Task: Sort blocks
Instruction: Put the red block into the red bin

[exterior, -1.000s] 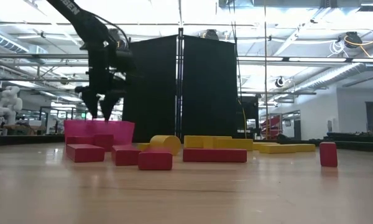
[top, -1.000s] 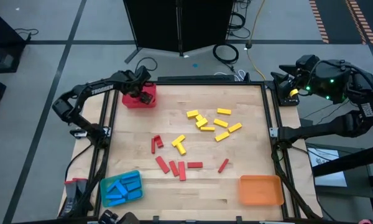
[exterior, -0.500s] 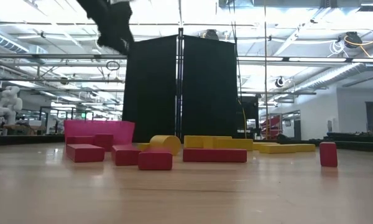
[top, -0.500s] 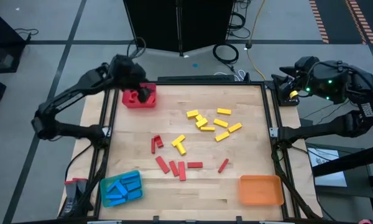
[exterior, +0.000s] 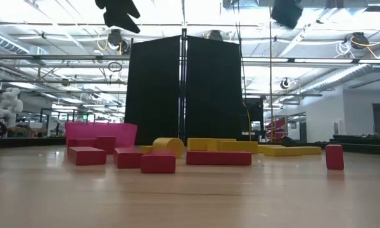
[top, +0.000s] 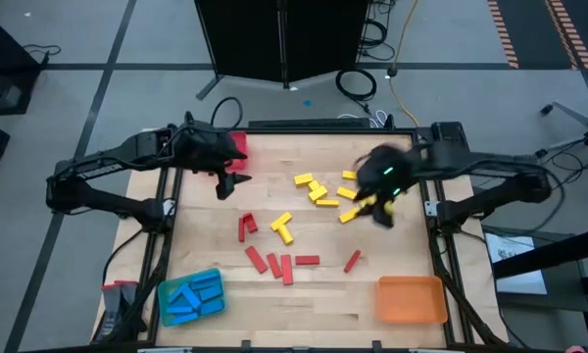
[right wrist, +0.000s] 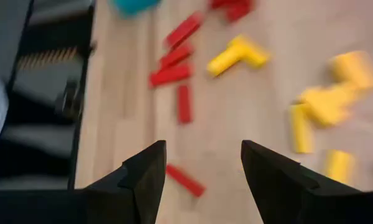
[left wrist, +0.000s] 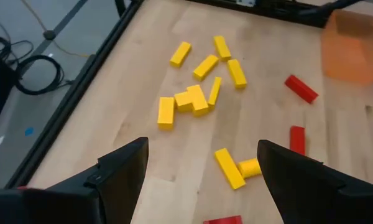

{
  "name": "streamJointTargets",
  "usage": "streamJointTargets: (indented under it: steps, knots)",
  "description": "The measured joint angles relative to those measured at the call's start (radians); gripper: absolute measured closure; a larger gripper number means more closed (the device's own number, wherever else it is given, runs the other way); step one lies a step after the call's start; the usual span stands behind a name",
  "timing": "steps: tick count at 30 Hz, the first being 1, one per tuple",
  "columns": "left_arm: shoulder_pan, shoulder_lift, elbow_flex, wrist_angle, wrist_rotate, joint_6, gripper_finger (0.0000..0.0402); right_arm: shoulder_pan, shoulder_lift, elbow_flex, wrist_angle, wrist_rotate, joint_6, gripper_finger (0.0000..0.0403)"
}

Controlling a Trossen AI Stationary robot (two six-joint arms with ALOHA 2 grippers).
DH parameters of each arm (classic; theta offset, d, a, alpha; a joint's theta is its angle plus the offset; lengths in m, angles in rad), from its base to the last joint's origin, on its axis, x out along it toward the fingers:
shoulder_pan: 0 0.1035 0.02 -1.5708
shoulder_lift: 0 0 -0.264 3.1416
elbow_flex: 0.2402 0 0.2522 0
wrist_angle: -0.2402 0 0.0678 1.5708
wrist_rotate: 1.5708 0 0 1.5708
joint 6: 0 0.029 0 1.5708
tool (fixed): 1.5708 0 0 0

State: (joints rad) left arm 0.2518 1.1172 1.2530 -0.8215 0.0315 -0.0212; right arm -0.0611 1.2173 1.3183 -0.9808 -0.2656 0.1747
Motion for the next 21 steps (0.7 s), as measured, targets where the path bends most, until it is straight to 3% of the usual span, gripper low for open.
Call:
streamJointTargets:
  steps: [4, 15, 21]
  knots:
    - [-0.031, 0.0, 0.0, 0.0, 0.0, -0.002, 0.0094, 0.084, 0.149, -0.074, 0.04, -0.044, -0.099, 0.0199]
    - [-0.057, 0.0, 0.0, 0.0, -0.002, -0.029, 0.0094, 0.263, 0.444, -0.139, -0.001, 0.009, -0.394, 0.02]
    - [-0.056, 0.0, 0.0, -0.003, -0.005, -0.051, 0.0094, 0.335, 0.527, -0.158, 0.08, 0.173, -0.46, 0.02]
